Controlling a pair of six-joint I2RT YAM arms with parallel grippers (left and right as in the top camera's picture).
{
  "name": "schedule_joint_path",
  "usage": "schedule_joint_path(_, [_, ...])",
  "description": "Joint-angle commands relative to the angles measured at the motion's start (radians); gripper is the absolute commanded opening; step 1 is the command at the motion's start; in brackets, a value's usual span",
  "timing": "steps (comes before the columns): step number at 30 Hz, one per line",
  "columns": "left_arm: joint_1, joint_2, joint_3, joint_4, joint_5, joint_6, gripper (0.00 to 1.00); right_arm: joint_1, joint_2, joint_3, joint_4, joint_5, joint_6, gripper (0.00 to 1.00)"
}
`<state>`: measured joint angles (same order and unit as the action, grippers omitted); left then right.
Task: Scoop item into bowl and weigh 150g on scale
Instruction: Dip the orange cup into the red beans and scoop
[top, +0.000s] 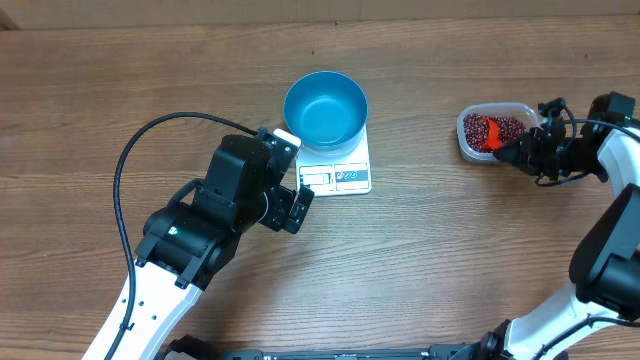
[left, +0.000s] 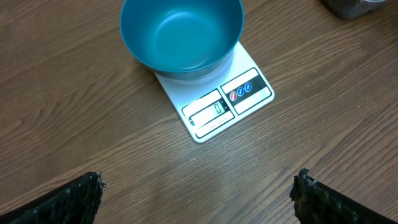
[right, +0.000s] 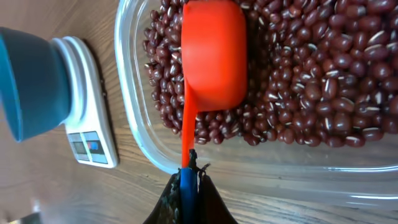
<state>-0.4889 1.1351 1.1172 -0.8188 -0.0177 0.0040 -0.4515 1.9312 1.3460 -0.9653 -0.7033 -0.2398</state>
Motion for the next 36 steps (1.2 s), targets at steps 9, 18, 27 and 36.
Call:
schedule_joint_path(9, [0.006, -0.01, 0.013, 0.003, 0.015, 0.015, 1.0, -0.043, 0.074, -0.012, 0.009, 0.0, 0.035, 0.04])
schedule_joint_path(18, [0.006, -0.01, 0.013, 0.003, 0.015, 0.015, 1.0, -0.057, 0.095, -0.012, -0.008, -0.07, 0.034, 0.04])
schedule_joint_path(27, [0.006, -0.01, 0.013, 0.003, 0.015, 0.015, 1.0, -0.14, 0.095, -0.012, -0.032, -0.182, 0.029, 0.04])
schedule_joint_path(36, [0.006, -0.01, 0.013, 0.003, 0.015, 0.015, 1.0, -0.145, 0.095, -0.012, -0.058, -0.266, -0.005, 0.04])
